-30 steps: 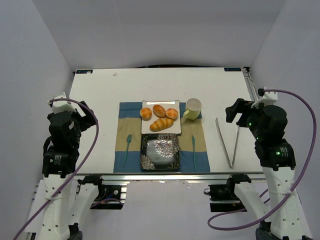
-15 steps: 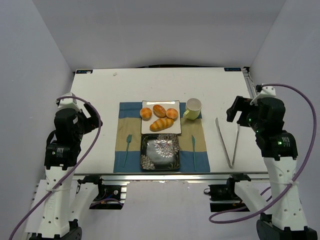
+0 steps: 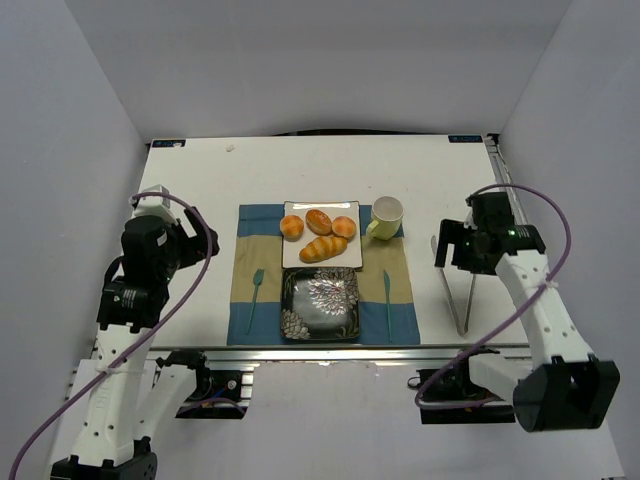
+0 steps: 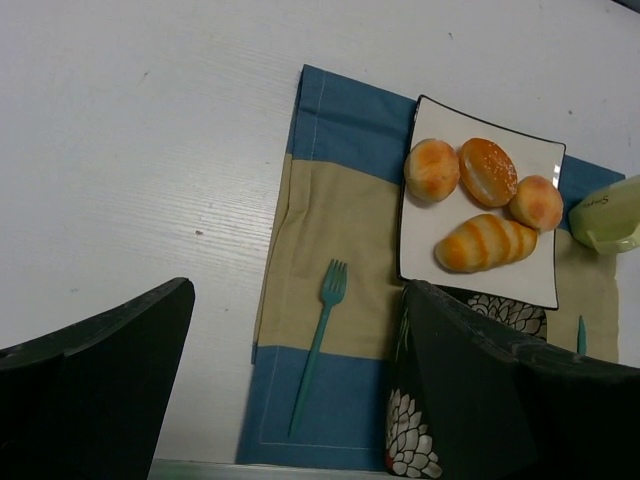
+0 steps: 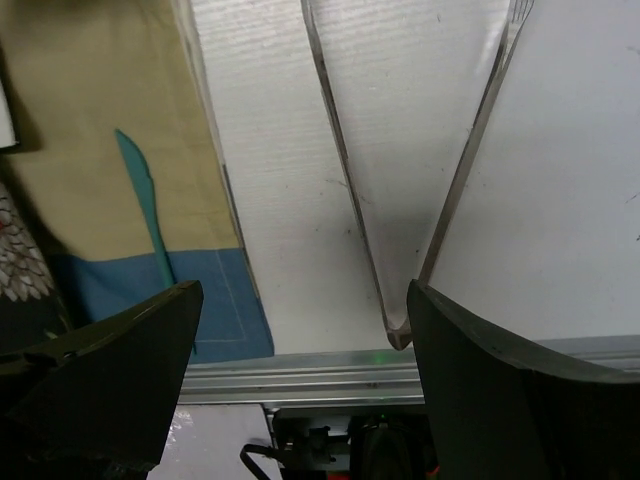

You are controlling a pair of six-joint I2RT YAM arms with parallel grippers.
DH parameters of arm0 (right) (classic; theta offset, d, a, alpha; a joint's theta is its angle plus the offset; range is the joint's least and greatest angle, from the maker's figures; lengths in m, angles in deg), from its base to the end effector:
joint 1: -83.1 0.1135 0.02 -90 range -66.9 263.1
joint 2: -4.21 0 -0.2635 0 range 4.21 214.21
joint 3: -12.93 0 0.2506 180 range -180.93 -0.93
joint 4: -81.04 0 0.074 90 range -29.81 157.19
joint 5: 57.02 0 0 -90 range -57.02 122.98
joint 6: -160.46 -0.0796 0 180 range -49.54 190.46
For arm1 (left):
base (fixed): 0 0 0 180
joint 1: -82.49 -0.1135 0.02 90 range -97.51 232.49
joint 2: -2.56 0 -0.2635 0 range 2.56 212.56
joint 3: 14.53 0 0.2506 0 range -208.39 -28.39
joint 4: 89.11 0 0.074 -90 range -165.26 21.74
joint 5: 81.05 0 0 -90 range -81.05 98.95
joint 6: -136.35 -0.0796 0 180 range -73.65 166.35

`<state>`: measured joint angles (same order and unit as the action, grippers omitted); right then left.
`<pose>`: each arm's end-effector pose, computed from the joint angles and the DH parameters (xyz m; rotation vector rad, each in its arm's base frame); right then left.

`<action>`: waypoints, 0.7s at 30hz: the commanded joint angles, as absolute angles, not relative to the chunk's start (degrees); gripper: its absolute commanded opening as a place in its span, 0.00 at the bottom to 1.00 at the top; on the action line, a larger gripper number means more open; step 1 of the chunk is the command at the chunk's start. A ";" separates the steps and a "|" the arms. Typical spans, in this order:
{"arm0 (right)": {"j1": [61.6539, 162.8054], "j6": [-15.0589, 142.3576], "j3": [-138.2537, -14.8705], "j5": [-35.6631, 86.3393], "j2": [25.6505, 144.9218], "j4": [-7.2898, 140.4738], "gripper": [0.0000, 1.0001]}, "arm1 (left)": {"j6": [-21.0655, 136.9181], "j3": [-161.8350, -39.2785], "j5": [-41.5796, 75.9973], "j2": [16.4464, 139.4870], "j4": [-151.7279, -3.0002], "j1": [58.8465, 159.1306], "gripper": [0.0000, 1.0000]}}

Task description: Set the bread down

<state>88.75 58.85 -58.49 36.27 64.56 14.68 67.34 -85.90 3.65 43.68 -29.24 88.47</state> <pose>0.2223 0.0174 0.2645 0.1544 2.5294 0.0469 0.1710 -0.0105 0.3373 -0.3288 2.0649 -0.1895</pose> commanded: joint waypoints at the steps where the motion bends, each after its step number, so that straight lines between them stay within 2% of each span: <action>1: 88.73 58.69 -58.85 39.04 69.50 16.03 0.89 | 66.47 -84.82 4.02 43.69 -30.70 88.91 0.98; 6: 88.64 59.74 -56.83 45.17 73.64 19.55 0.89 | 66.65 -82.62 5.61 43.08 -31.58 89.08 0.98; 13: 87.76 57.47 -55.33 44.76 78.82 20.43 0.89 | 65.68 -81.30 4.73 42.90 -31.75 89.17 0.98; 16: 86.62 53.16 -52.97 41.33 77.78 21.57 0.89 | 65.77 -81.21 5.34 43.08 -31.76 89.17 0.98; 21: 85.57 45.78 -48.48 44.14 73.91 24.12 0.89 | 66.38 -80.33 5.87 42.73 -32.10 89.17 0.98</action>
<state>86.15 51.28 -49.40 42.72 76.58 21.91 66.36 -81.23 4.72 43.47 -30.79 88.99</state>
